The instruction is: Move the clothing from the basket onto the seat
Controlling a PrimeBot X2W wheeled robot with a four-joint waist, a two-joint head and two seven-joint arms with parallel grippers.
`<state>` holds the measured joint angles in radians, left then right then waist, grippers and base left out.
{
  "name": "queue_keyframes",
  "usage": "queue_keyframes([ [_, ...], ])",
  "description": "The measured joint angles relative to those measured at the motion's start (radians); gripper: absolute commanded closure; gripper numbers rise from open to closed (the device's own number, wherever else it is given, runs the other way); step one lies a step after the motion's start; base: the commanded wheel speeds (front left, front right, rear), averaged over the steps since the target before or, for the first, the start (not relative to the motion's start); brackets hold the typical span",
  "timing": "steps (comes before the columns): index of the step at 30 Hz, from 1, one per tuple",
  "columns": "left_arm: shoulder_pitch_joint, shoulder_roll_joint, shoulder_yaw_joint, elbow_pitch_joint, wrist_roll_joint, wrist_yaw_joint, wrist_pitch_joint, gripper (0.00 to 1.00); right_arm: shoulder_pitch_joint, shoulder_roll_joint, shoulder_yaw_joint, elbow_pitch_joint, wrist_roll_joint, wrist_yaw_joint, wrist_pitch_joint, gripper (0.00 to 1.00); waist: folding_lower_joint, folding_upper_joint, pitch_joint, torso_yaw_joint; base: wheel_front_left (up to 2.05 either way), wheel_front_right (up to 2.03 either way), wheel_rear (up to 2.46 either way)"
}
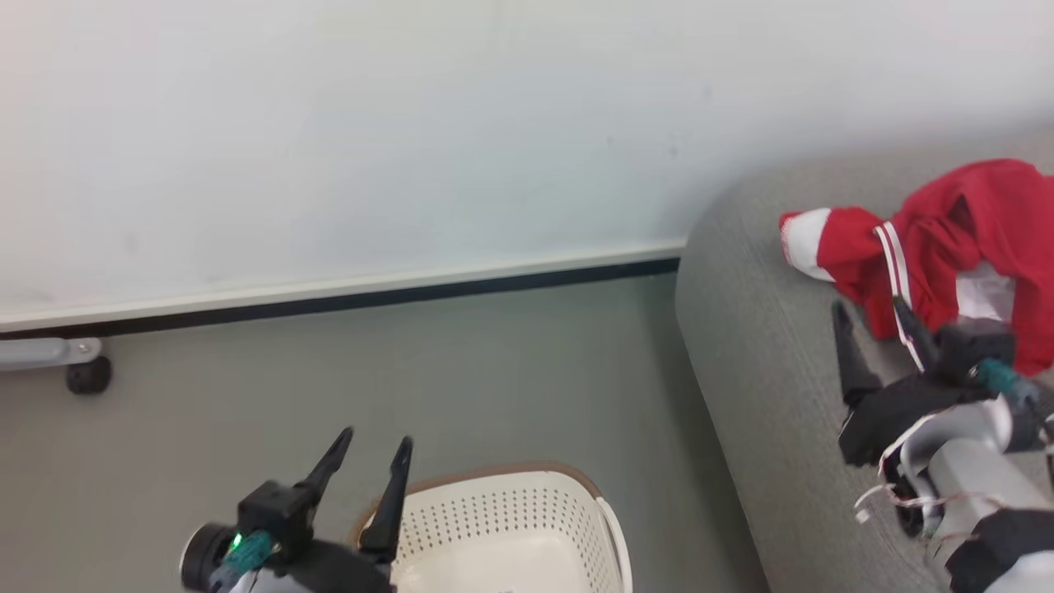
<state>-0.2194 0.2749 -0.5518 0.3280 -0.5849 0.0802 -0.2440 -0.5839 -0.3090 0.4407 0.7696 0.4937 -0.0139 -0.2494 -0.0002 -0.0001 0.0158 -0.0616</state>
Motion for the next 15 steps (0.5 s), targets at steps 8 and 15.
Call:
queue_keyframes([
  [8, 0.113, 0.04, 0.073, -0.033, -0.023, 0.023, -0.006, 0.0, 0.13, 0.038, 0.021, -0.133, -0.018, -0.041, 0.0, 0.0, 0.0001, 0.0, -0.063, 0.046, 0.0, 0.0, 0.0],
  [15, 0.225, 0.067, 0.162, -0.074, -0.031, 0.035, -0.006, 0.0, 0.254, 0.076, 0.05, -0.28, -0.06, -0.071, 0.0, 0.0, 0.0, 0.0, -0.105, 0.059, 0.0, 0.0, 0.0],
])
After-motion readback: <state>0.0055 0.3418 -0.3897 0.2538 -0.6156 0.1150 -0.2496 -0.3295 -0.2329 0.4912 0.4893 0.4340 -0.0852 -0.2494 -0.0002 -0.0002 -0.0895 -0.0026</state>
